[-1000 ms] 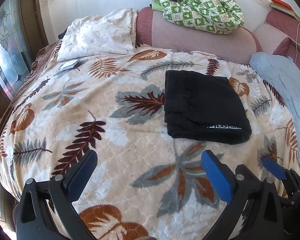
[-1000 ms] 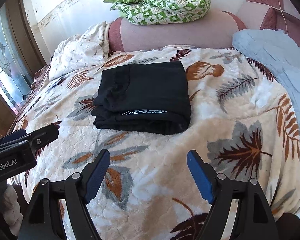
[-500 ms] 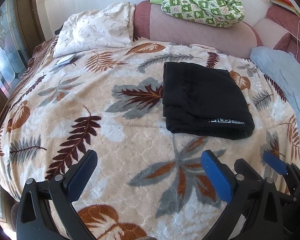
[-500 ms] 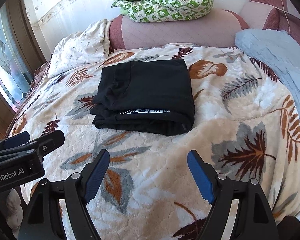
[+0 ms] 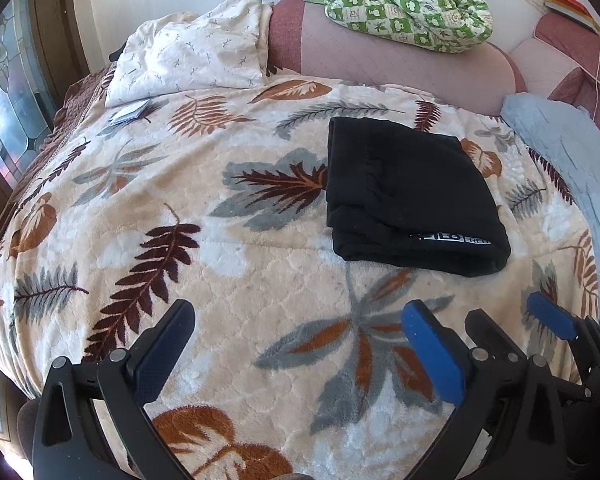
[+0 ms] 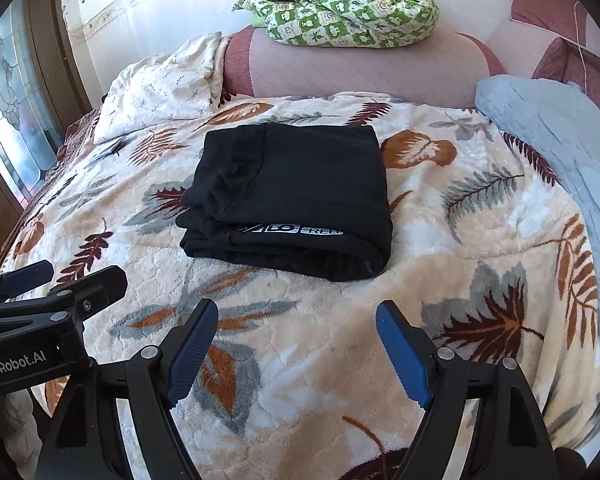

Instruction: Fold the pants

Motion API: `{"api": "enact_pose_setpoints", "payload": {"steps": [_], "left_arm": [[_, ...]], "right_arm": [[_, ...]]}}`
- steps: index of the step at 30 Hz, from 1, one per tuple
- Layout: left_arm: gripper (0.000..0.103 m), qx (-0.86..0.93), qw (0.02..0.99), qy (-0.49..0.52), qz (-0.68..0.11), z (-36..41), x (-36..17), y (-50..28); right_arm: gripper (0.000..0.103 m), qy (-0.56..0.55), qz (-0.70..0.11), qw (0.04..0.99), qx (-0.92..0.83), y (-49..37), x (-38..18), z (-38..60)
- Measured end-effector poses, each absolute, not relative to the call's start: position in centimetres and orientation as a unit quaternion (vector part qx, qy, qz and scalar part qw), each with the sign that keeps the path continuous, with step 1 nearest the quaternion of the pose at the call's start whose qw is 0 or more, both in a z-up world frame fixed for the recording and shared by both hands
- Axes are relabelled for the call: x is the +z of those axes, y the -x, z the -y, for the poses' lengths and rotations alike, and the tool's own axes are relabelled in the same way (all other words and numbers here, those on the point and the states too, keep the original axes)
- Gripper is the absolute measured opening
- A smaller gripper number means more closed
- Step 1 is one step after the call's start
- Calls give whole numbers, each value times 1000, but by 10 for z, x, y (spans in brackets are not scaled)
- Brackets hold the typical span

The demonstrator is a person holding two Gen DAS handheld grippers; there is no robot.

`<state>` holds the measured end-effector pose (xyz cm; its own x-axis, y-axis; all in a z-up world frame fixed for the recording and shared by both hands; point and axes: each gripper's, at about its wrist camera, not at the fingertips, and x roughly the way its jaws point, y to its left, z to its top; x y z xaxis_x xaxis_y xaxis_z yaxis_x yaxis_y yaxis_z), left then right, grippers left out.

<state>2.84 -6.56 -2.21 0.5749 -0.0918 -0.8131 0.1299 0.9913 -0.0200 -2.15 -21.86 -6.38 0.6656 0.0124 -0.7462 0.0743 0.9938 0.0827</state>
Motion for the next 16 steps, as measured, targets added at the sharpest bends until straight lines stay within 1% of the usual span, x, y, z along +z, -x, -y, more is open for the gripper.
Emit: {"api": "enact_pose_setpoints", "payload": {"steps": [9,16], "left_arm": [[103,-59,888,-6,-455,62,-22,-27],[103,-61,884,-19,-462,67,-24,-26]], "right_arm": [[86,-24,-415,909,-31,20,-65,214],[86,-19,-417,908,-37,21,-66,215]]}}
